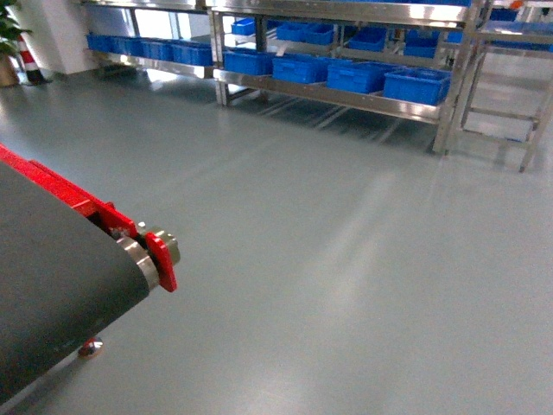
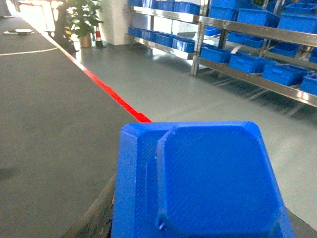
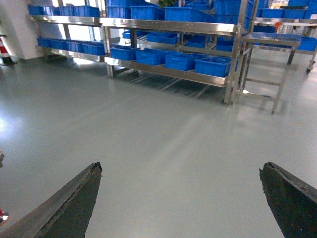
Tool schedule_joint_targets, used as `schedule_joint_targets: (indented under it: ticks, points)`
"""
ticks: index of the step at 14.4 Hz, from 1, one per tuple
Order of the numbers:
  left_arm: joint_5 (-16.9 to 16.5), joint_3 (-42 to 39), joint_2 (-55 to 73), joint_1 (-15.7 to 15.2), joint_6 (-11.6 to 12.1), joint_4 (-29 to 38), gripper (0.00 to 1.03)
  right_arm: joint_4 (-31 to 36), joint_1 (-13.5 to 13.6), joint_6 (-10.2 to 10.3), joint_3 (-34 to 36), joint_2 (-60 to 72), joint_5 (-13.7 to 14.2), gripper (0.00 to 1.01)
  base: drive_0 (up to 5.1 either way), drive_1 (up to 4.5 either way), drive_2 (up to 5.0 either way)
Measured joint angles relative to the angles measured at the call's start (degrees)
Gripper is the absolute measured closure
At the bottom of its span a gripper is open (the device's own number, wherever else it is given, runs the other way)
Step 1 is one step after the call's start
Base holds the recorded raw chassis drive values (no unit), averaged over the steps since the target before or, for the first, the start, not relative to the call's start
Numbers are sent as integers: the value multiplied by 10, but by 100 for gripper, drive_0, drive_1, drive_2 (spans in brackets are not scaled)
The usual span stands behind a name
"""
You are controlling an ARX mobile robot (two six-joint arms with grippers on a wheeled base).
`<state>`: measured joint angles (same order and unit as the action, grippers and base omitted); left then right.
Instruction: Pick blue part to blue bin on bottom shelf
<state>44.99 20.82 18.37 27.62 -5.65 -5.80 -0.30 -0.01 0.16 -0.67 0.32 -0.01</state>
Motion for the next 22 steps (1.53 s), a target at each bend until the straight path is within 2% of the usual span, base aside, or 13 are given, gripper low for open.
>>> schedule_joint_targets:
  ticks: [22]
  points:
    - [0,0,0,0,0,0,60,0,0,0,0,0,0,3,-163,-163,-163]
